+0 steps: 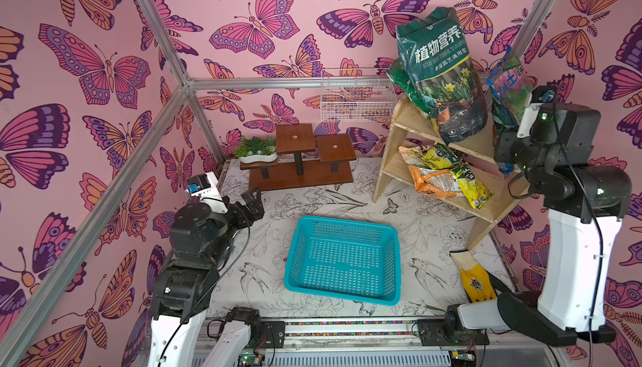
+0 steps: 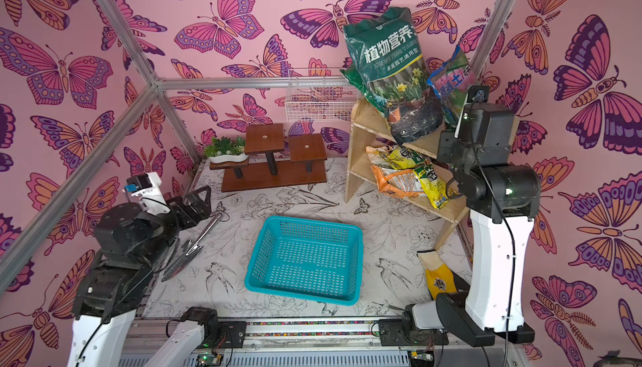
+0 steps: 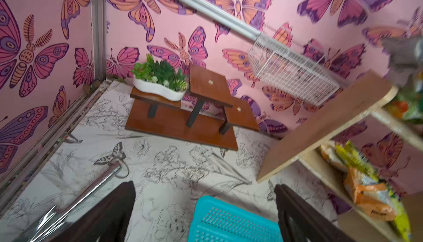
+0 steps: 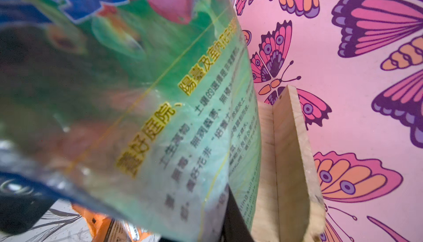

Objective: Take down the fertilizer bag from the shelf
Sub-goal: Pick up the fertilizer bag from the shelf, then place the fertilizer bag in the storage box.

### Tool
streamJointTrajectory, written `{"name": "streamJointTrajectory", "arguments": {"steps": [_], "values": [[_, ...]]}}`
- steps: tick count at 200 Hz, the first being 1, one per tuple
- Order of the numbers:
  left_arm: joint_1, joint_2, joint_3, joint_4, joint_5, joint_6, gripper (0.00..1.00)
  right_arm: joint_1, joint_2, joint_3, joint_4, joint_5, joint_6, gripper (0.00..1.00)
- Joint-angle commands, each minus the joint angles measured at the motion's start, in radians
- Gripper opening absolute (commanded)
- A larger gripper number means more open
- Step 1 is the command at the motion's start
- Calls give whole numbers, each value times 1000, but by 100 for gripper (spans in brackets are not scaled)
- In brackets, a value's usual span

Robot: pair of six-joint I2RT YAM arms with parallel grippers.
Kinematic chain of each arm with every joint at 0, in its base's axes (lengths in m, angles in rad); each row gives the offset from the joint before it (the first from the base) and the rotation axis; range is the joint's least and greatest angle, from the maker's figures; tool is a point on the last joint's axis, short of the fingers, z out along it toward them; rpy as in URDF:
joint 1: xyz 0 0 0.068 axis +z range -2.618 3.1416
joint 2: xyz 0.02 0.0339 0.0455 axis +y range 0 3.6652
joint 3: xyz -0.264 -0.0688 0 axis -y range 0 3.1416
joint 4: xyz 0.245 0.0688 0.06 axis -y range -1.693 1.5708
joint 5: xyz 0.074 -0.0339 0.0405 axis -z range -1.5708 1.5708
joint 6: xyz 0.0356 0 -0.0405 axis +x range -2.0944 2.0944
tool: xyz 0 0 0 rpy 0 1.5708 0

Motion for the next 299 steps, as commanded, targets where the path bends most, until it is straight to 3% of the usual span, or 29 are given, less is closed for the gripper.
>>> {"name": "streamJointTrajectory", "arguments": {"steps": [1,69,140,215,278,299], "values": [[22,0,-60,-88,-42,92,100,-3,-98,-6,64,-24,49,0],[54,7,-87,-81,-4,98,100,7,-339,-200,39,-228,104,0],[90,18,-99,-80,-22,101,100,7,-524,-426,6,-518,154,0],[122,44,-96,-80,3,96,100,7,-556,-581,22,-683,191,0],[138,52,-95,-78,19,91,100,13,-559,-666,105,-749,247,0],[142,60,-92,-78,30,88,100,58,-539,-682,131,-740,272,0]]}}
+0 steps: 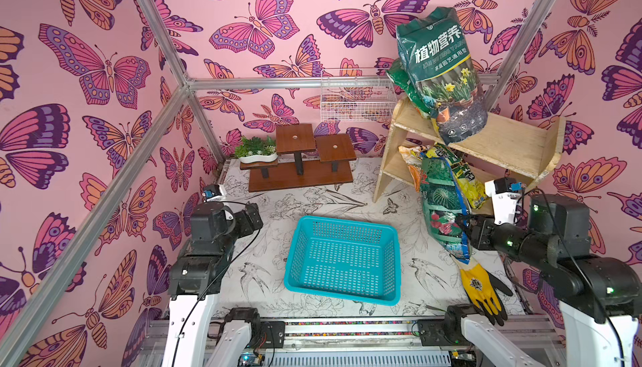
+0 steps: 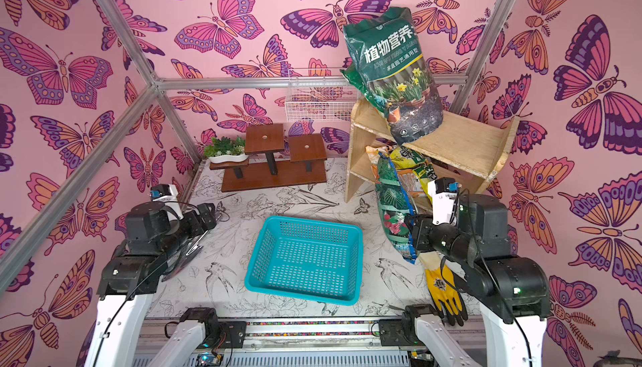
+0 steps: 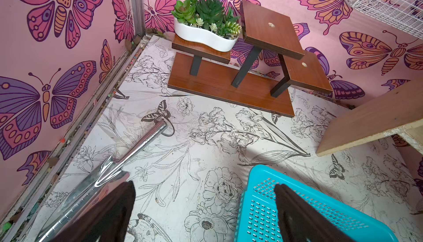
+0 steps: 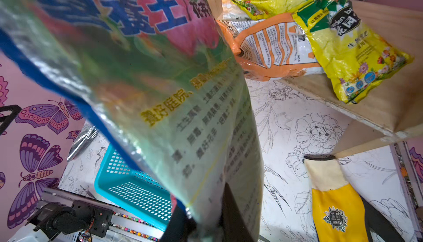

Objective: Take down the fertilizer bag from the shelf
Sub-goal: Place the fertilizer bag in the storage box.

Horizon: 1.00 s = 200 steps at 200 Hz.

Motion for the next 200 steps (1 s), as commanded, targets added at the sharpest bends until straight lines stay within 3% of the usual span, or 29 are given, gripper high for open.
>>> {"name": "streamJointTrajectory", "arguments": {"steps": [1,14,41,50,68,105,154,200], "values": [[12,8,-6,0,21,2,100,48,-2,17,229,-34,42,0],[15,11,-6,-1,27,3,100,163,35,18,232,70,44,0],[19,5,-12,0,27,4,100,864,209,74,235,772,-20,0],[20,2,-16,-1,24,4,100,973,305,131,235,880,-43,0],[20,-6,-26,-3,23,5,100,982,433,222,272,856,-4,0],[20,-21,-30,-2,22,6,100,982,529,150,559,807,0,0],[21,-20,-32,-2,26,4,100,982,555,-117,989,801,51,0],[25,-20,-32,-3,25,2,100,994,554,-297,1234,827,83,0]]}}
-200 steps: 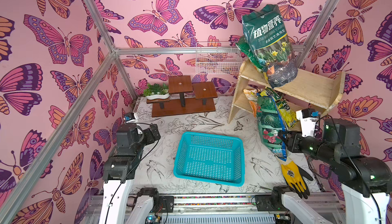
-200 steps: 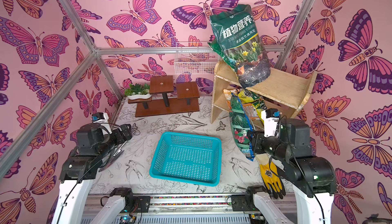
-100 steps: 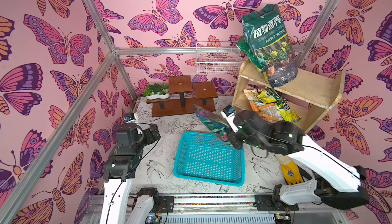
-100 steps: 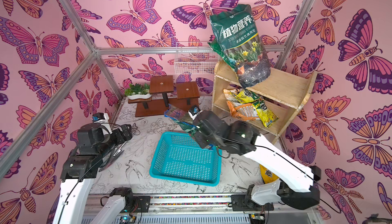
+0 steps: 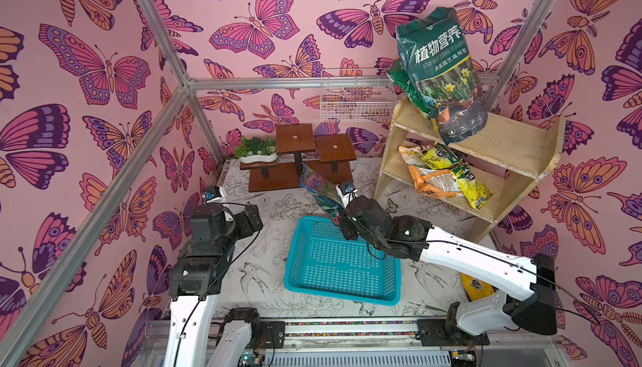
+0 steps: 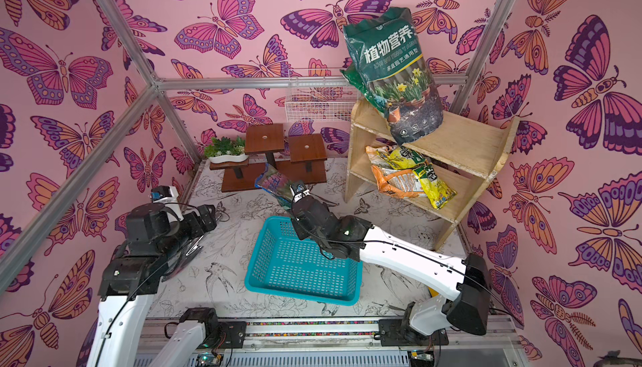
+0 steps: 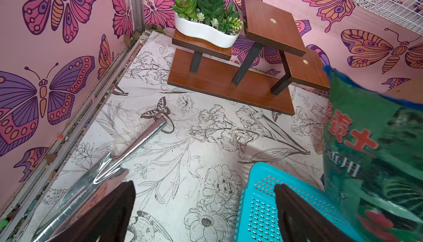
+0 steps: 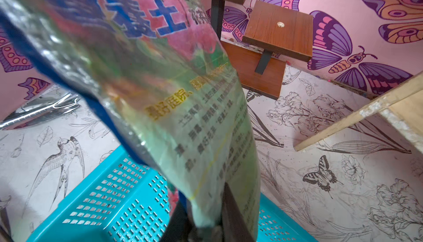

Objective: Take down the fertilizer bag from the shelf
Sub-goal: Place the fertilizer bag in the storage box.

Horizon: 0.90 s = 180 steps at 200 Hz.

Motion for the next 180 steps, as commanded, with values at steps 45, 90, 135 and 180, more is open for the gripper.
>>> {"name": "streamJointTrajectory", "arguments": {"steps": [45,90,135,180], "values": [[14,-5,-17,-4,9,1,100,74,-11,-96,518,117,-19,0],[14,-4,-17,-2,10,-1,100,123,-3,-97,573,162,-56,0],[14,-3,-19,-3,10,0,100,173,11,-130,643,191,-71,0],[14,-3,-20,-3,9,0,100,191,80,-202,749,207,-33,0]]}}
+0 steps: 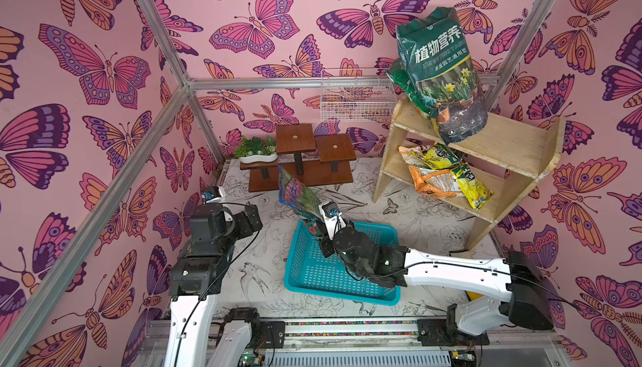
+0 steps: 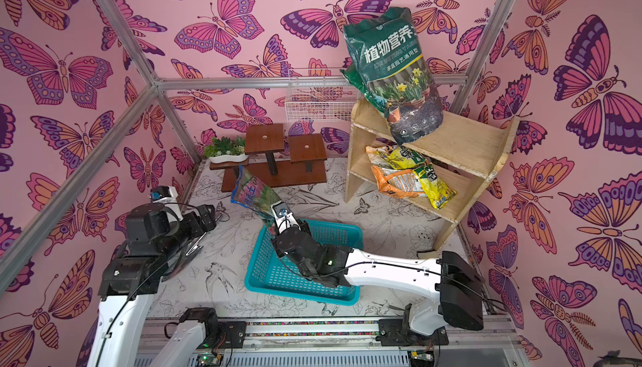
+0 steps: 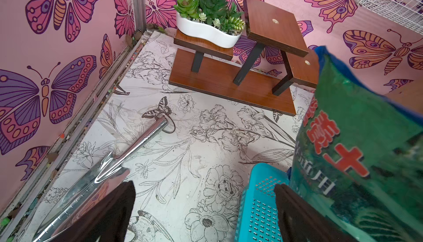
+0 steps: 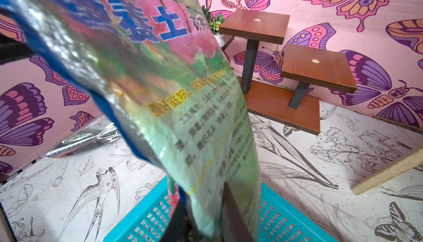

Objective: Take down the fertilizer bag from the shelf
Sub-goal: Place the fertilizer bag in the storage box.

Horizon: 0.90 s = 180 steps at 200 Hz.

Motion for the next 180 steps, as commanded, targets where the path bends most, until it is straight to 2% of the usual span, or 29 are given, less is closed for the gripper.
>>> {"name": "streamJointTrajectory", "arguments": {"steps": [1,80,115,149,169,180], "values": [[8,-4,-18,-2,8,0,100,9,21,-4,230,62,20,0],[10,-5,-16,-4,8,0,100,20,168,-95,395,82,64,0],[11,-5,-16,-3,10,0,100,75,209,-88,443,193,11,0],[11,-7,-19,-4,12,0,100,137,339,-4,486,317,-73,0],[11,-7,-20,-4,13,0,100,139,398,4,544,309,-73,0],[11,-6,-20,-3,14,0,100,138,421,6,562,291,-63,10]]}}
